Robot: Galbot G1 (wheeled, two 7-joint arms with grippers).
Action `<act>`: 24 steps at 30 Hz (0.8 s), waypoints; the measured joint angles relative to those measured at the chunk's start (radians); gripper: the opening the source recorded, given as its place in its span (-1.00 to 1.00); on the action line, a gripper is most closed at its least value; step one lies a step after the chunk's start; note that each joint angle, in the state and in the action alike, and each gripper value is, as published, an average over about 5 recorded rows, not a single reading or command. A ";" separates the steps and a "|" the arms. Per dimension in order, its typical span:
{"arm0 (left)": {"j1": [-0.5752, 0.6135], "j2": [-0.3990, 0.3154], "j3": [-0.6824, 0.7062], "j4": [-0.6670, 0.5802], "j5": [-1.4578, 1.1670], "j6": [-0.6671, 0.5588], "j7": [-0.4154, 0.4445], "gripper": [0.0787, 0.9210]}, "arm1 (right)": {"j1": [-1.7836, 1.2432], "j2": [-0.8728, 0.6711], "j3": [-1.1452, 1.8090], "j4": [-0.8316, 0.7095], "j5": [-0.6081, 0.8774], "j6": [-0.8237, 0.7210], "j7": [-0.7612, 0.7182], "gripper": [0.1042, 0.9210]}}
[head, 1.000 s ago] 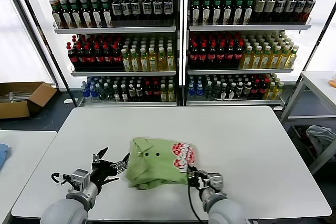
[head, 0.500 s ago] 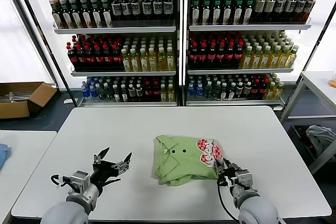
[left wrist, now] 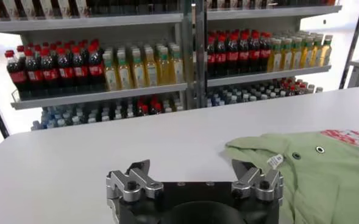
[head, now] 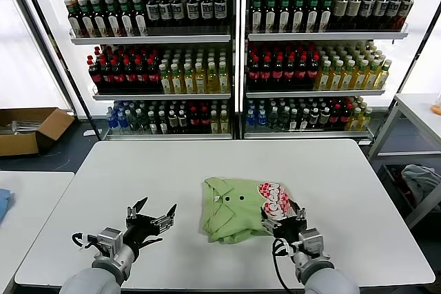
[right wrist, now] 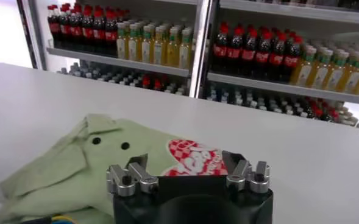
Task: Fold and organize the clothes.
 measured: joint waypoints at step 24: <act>0.024 -0.020 0.014 -0.018 0.005 0.000 0.004 0.77 | 0.003 0.066 -0.106 -0.118 0.097 0.002 0.054 0.76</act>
